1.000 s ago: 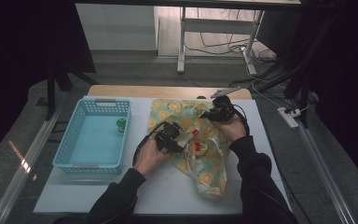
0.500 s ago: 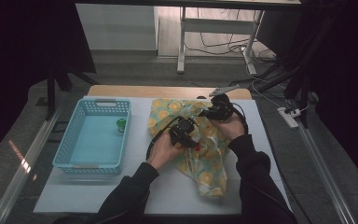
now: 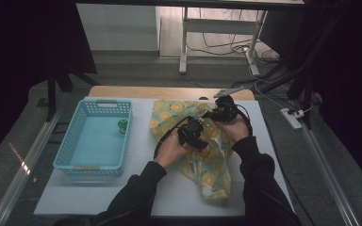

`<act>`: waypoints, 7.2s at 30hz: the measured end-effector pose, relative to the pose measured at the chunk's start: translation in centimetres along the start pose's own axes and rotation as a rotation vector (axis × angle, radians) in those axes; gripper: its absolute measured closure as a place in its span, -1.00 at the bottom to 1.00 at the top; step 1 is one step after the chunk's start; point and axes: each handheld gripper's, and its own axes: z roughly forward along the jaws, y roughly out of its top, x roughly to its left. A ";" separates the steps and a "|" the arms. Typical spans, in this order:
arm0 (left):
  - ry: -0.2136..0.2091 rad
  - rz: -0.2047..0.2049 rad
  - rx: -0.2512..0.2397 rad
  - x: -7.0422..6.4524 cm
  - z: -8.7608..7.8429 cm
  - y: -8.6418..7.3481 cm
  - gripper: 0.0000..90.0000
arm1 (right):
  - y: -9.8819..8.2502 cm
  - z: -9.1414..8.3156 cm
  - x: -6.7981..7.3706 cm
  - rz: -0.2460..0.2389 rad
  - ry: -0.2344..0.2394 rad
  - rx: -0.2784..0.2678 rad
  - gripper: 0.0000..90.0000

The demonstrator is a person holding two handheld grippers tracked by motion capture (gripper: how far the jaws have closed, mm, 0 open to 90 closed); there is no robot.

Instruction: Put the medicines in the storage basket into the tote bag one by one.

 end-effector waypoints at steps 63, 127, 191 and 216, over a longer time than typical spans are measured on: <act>0.272 -0.302 -0.158 15.1 -17.7 -17.6 -0.97 | -0.7 0.1 0.1 0.000 0.012 0.016 1.00; 0.178 -0.214 -0.111 14.0 -19.1 -14.8 0.15 | -0.7 0.3 0.1 0.002 0.012 0.016 1.00; -0.048 0.166 -0.099 -0.1 -2.3 -0.2 0.15 | -1.3 0.2 -0.3 0.012 0.008 0.016 1.00; -0.046 0.135 -0.142 0.3 -2.6 -0.9 -0.17 | -1.6 0.2 -0.4 0.017 0.008 0.016 1.00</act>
